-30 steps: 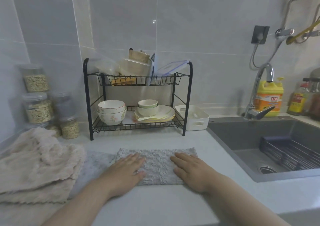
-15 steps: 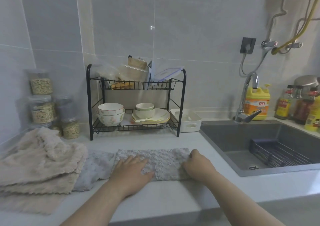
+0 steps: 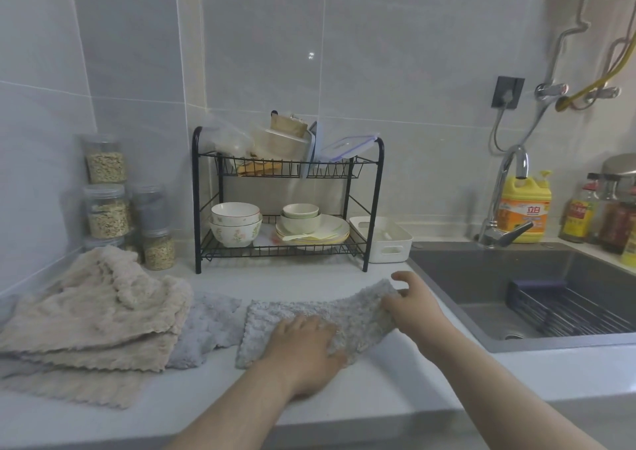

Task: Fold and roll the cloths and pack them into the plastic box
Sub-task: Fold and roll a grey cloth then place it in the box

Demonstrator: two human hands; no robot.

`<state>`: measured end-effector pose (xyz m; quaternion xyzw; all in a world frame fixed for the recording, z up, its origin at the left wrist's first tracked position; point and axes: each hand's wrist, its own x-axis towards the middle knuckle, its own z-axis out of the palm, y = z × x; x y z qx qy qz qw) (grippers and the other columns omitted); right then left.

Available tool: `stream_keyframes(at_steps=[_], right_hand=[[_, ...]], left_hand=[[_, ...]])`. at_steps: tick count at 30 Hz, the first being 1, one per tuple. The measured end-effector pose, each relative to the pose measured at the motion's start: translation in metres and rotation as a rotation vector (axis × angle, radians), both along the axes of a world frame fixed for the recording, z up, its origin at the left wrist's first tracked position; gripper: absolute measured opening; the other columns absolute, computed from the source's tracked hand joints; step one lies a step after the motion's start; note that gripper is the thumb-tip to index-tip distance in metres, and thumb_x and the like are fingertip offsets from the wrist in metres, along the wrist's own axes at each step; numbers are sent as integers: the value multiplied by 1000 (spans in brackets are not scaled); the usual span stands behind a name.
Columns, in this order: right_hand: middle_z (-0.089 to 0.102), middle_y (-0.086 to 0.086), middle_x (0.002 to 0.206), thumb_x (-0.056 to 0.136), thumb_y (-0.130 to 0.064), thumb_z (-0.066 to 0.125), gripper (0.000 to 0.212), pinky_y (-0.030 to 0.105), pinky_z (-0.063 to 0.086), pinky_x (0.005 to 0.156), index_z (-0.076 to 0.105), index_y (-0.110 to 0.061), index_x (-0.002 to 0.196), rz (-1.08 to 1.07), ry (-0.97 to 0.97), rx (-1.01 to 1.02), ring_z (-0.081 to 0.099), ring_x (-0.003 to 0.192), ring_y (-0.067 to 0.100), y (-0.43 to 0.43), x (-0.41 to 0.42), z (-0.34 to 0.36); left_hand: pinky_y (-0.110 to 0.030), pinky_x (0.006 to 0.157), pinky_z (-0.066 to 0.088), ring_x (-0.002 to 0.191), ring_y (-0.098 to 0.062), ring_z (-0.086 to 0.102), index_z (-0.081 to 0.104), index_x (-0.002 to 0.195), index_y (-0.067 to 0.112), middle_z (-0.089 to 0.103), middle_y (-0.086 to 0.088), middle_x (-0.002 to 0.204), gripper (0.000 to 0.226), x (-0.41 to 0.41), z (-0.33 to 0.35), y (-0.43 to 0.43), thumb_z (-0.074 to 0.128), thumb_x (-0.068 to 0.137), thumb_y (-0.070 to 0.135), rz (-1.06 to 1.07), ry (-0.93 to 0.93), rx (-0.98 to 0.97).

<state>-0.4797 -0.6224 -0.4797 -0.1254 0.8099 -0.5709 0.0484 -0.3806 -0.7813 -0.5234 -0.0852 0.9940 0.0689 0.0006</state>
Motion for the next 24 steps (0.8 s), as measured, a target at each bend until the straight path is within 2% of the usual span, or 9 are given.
stream_keyframes(at_steps=[3,6,8,9,12,15,19,22,24], right_hand=[[63,2,103,91,-14,52,39,22,46,55,45,-25,128,64,51,-38,60,79,12,-12,13,19],[65,1,97,89,-16,54,32,28,52,66,50,-24,120,154,136,-54,64,83,17,-31,29,33],[64,-6,92,89,-23,58,26,28,52,68,50,-29,113,233,182,-13,65,83,15,-47,39,37],[63,-8,96,89,-27,60,29,26,52,69,49,-32,115,297,173,13,65,84,12,-55,43,37],[64,-3,109,90,-25,62,38,21,50,62,49,-26,126,479,106,-70,63,75,10,-70,50,32],[64,-3,93,92,-15,56,22,23,48,62,61,-18,113,275,135,-195,58,71,14,-71,45,20],[64,-6,109,91,-13,48,28,26,48,79,66,-23,110,253,177,173,62,93,16,-73,33,-10],[61,-4,123,94,-21,46,32,25,41,93,65,-24,120,372,249,416,54,116,19,-79,33,-29],[57,-7,130,94,-27,43,35,32,37,103,63,-28,123,392,345,508,48,122,24,-81,31,-37]], left_hand=[[-41,115,22,138,-24,32,48,136,23,40,-5,148,47,4,9,4,34,97,45,9,209,197],[-38,83,47,90,-23,57,63,94,14,61,-7,105,30,1,31,2,43,98,36,220,441,968],[-33,65,49,70,-22,60,62,95,10,63,-12,97,45,-2,50,-6,41,97,49,330,389,1552],[-33,61,50,66,-24,62,64,94,8,65,-14,91,54,-2,57,-13,39,95,56,355,337,1688],[-38,61,57,63,-27,61,68,91,1,61,-15,78,37,6,71,-29,56,91,36,374,297,1613],[-43,66,59,68,-29,60,62,86,0,58,-17,76,14,10,67,-42,50,82,-7,452,378,1453],[-33,69,54,70,-24,58,61,76,8,60,-12,76,23,14,60,-58,51,82,-12,497,361,1333],[-25,78,39,91,-21,51,60,100,14,55,-6,97,25,15,50,-71,58,83,-4,526,357,1070],[-23,75,38,95,-21,48,59,97,14,52,-5,101,23,18,45,-76,57,82,-4,514,333,1006]])
